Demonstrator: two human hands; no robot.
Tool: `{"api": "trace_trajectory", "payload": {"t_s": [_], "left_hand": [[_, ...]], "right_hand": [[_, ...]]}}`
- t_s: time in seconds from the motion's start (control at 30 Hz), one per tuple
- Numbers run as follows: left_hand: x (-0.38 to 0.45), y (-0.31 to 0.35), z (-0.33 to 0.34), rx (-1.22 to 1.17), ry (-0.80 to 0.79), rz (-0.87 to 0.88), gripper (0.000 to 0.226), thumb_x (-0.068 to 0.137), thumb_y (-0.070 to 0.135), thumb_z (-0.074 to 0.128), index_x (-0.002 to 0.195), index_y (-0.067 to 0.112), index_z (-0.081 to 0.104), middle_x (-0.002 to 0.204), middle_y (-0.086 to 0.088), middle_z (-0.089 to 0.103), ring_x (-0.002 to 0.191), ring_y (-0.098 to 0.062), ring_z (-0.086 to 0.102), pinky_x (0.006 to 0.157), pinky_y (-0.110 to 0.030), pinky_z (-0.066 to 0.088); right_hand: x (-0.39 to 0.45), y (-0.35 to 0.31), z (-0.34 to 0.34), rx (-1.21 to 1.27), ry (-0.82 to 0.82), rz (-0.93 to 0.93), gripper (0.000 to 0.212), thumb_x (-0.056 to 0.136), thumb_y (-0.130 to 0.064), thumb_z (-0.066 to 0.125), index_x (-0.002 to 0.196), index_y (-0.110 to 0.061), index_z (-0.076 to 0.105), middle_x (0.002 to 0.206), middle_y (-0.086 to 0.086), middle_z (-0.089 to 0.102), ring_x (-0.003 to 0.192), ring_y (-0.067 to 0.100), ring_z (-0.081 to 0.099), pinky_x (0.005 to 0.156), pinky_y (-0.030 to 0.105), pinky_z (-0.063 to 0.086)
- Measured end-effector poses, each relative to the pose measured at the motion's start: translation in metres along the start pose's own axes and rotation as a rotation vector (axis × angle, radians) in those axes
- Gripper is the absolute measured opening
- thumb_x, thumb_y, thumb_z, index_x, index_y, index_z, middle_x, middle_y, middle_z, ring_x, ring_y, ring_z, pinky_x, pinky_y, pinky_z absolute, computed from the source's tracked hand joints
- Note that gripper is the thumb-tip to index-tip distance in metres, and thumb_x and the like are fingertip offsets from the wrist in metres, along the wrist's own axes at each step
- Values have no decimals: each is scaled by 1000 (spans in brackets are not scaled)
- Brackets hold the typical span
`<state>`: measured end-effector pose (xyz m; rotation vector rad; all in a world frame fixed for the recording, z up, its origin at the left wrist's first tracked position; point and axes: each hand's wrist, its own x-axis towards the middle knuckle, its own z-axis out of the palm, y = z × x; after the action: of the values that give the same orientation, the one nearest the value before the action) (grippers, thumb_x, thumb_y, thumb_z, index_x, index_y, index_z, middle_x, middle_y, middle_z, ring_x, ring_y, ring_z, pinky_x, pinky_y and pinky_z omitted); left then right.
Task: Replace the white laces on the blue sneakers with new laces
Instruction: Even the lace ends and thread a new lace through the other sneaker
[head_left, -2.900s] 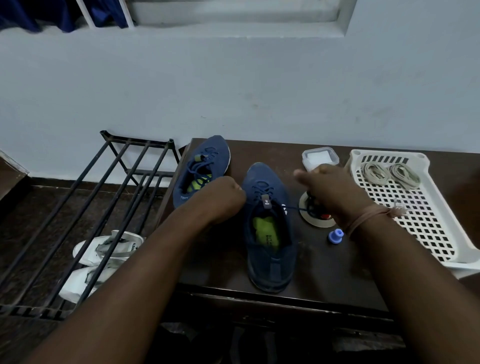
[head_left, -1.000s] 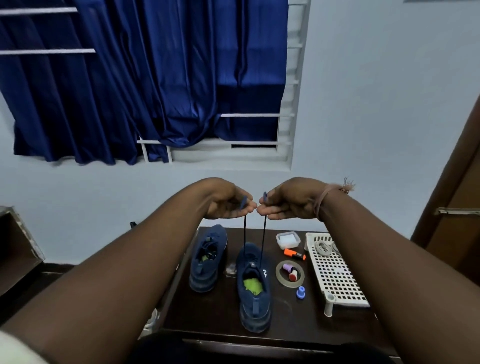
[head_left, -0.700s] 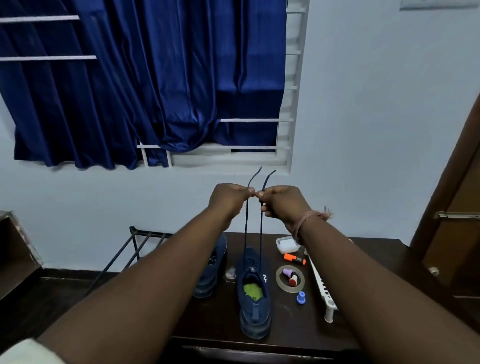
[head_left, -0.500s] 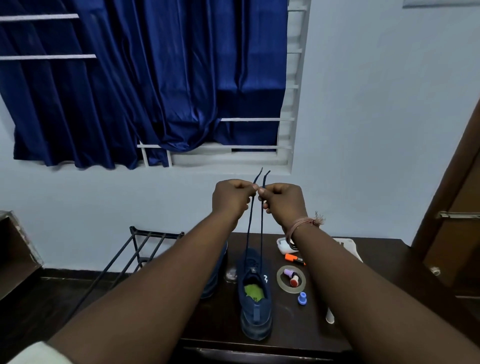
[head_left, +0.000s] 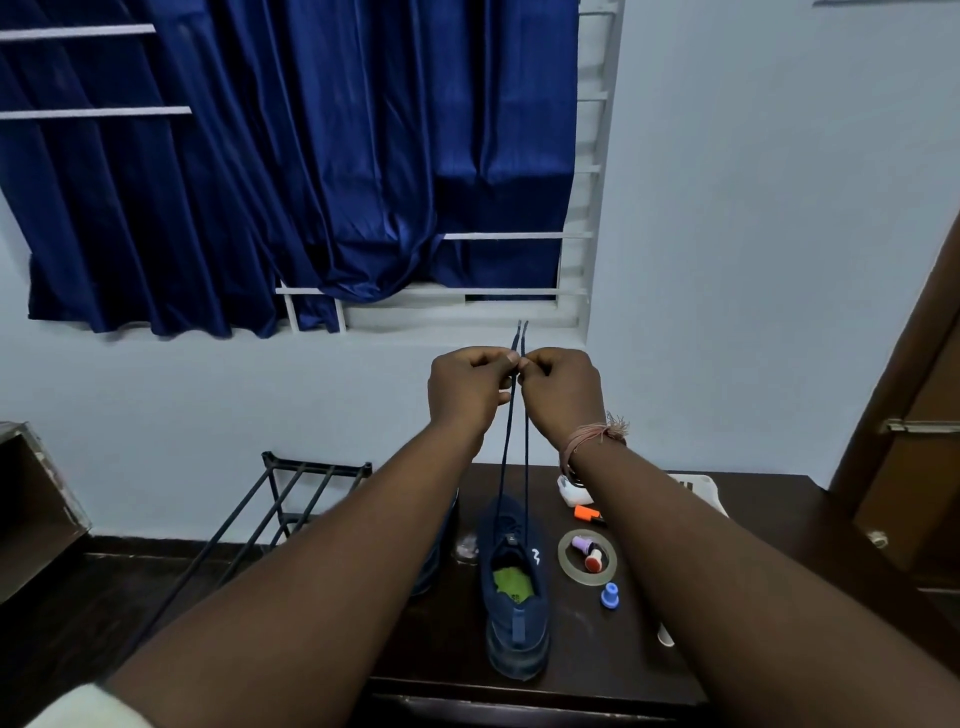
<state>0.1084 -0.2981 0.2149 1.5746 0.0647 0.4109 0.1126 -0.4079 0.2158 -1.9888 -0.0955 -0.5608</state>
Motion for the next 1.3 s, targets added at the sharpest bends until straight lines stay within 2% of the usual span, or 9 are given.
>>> {"api": "trace_trajectory", "payload": {"t_s": [0.27,0.37,0.47,0.6,0.7,0.87,1.1,1.2,1.3], "left_hand": [[-4,-21,-4,-143,-90,-44,12,90,6,73,102,4,78,93,-14,78,84,-21,74,82,-32,62],[-10,-46,-7,-169,-41,-95,15,89,4,74,103,2,77,93,-15,77,79,-18,73,80,-29,62],[-19,-78,-6,-211,19,-187,8,91,5,73,98,3,73,93,-19,75,80,-23,71,78,-32,61],[-31,-129,-2,-204,82,-250,9,100,21,63,96,13,66,98,-14,72,83,-21,67,80,-41,58],[-34,-147,-1,-252,112,-254,16,105,22,54,105,9,63,98,-2,75,83,-16,67,69,-31,53],[-7,-130,4,-522,69,-243,16,108,17,46,106,5,56,92,-8,68,74,-17,68,71,-29,59],[48,-96,0,-1035,136,-344,17,109,17,46,97,8,54,76,-3,59,57,-12,56,55,-25,51],[58,-93,12,-1174,156,-425,24,108,20,48,89,8,56,71,-2,57,55,-12,54,53,-23,50],[56,-91,31,-1214,92,-499,23,107,20,49,89,9,57,69,-1,57,53,-11,52,53,-23,48]], "right_hand": [[-7,8,1,-63,-140,-60,25,93,-5,52,77,-7,72,69,9,68,61,19,57,55,26,41],[-21,23,9,-38,-275,-58,29,91,0,46,81,-8,72,73,5,69,61,9,57,53,16,41],[-36,49,20,35,-384,-37,32,93,0,49,96,-17,76,85,-7,73,78,-2,64,66,8,45],[-63,102,51,111,-460,75,32,96,-5,53,119,-21,68,105,-7,72,98,4,66,88,26,53],[-82,139,73,73,-491,55,26,97,-7,47,111,-18,67,101,-1,71,94,11,66,86,33,54],[-99,166,99,78,-534,19,24,101,-11,44,85,-4,60,80,9,64,72,14,57,71,39,48],[-97,156,98,458,-632,206,32,103,-37,48,131,-24,55,120,6,66,107,20,65,94,30,52],[-86,148,94,387,-502,154,31,100,-24,57,129,-29,51,90,-6,58,65,0,58,64,13,46],[-74,153,98,151,-425,26,12,93,-27,57,100,-37,56,81,-15,60,74,3,60,70,30,52]]}}
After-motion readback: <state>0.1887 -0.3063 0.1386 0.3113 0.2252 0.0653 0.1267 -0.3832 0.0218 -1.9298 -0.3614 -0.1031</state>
